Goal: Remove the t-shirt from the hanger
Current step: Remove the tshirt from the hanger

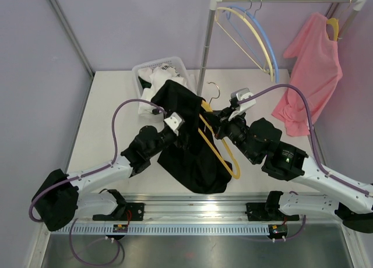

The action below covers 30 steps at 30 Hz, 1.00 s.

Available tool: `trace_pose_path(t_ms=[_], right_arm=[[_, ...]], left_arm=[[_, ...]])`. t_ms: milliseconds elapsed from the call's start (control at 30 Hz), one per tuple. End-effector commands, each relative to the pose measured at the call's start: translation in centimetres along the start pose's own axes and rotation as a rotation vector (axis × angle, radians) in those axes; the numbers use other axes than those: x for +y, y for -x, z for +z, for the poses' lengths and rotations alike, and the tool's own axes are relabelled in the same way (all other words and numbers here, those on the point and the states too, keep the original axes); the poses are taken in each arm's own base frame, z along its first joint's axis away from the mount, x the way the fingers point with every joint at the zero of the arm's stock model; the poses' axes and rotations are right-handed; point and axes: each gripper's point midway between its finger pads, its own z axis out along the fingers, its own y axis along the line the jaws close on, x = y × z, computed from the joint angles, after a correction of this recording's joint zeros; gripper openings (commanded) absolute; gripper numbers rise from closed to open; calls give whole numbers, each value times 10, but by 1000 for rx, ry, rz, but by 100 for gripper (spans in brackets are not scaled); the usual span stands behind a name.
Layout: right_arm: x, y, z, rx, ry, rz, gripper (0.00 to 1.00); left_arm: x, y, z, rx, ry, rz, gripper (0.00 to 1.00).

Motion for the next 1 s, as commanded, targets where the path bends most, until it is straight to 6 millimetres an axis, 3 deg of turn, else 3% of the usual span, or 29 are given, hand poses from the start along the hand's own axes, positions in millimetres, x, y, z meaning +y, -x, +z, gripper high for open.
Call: trace_pose_path(t_ms=[0,33,67,100,167,400,533,700,767,867,967], right_arm=[[10,30,0,-90,44,74,0],[9,29,0,-87,40,72,0],[9,30,-1,-91,39,75,0],[7,29,-2,-85,33,71,0],[4,29,-2,-81,22,70,0],[-9,-3,-7,69,-47,22,0],[-4,-8,-24,90,25,46,0],[-13,-30,-40,168,26,30,0],[-15,-39,-43,204,22,12,0],[-12,-41,-43,210,46,-6,0],[-6,-29,-47,158,97,7,0]], left_arm=[[37,54,-2,-169,155,1,75],[38,56,-4,-176,159,7,60],[51,57,-8,-179,236,10,45],[57,59,-11,-184,271,10,17],[71,64,-19,-195,347,12,0],[110,81,-44,-195,538,8,0],[137,85,-57,-202,654,-11,0],[178,91,-85,-204,819,-56,0],[184,90,-90,-199,843,-96,0],[194,93,-98,-211,873,-118,0],[195,93,-101,-232,870,-122,0]])
